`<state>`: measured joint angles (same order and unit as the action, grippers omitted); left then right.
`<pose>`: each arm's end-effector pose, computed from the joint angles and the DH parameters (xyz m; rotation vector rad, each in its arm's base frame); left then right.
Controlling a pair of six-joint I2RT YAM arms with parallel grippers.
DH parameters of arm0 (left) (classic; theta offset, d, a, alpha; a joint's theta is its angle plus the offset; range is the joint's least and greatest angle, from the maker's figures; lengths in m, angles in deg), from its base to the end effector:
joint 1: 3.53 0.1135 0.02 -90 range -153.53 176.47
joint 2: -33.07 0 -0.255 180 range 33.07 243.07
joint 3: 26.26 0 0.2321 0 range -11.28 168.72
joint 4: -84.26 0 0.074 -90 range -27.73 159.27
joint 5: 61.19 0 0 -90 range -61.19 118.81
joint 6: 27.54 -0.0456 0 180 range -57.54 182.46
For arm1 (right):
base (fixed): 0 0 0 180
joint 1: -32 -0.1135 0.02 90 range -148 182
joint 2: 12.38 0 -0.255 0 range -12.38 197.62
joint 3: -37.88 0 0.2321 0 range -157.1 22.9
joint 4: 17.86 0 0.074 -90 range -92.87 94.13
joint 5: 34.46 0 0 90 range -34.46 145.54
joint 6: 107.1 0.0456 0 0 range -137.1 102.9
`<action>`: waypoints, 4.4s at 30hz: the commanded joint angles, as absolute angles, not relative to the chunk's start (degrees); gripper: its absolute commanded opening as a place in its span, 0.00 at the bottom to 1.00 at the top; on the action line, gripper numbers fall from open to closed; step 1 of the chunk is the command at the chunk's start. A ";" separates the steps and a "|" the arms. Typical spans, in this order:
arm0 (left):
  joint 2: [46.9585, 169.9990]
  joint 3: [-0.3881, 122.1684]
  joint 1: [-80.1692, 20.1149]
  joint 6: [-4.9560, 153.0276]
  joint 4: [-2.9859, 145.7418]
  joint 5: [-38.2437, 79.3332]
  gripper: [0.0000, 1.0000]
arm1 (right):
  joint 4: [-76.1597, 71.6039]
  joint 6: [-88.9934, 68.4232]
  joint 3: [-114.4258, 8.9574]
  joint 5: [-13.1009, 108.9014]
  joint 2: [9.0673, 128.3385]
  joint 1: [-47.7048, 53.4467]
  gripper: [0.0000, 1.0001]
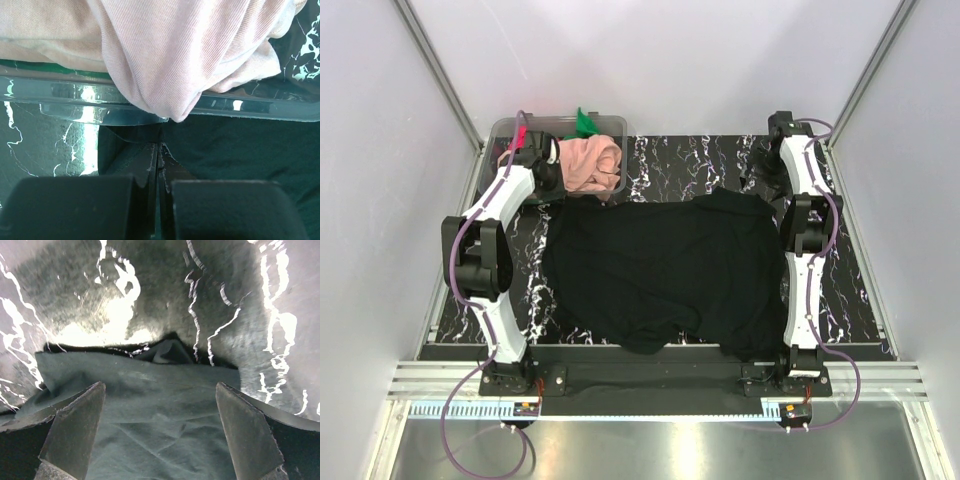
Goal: Fold and stack the t-shirts
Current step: Fold the tshirt
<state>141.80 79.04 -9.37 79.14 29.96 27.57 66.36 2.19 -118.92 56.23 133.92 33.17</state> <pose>0.3953 -0.0414 0.2400 -0.2364 2.5771 -0.1737 0.4938 -0.0106 0.1825 0.5101 2.8129 0.0474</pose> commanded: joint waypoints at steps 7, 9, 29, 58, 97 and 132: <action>139.16 79.34 -9.24 78.63 31.57 27.31 0.00 | 68.85 1.18 -124.76 58.62 137.29 33.67 0.99; 139.24 79.34 -9.24 78.72 31.48 26.96 0.00 | 68.85 1.18 -124.67 58.44 137.82 33.67 0.99; 137.31 78.55 -9.33 79.07 31.39 25.91 0.00 | 66.56 3.38 -117.91 52.99 134.23 33.93 0.12; 133.36 81.00 -9.59 77.40 28.50 26.87 0.00 | 61.47 -0.93 -109.64 57.39 116.38 32.61 0.00; 130.19 82.41 -5.02 76.70 24.28 27.75 0.00 | 58.21 -1.54 -101.21 50.27 103.29 32.70 0.00; 126.68 76.88 -6.69 77.40 11.88 27.13 0.00 | 56.63 0.04 -80.11 50.18 88.35 32.35 0.00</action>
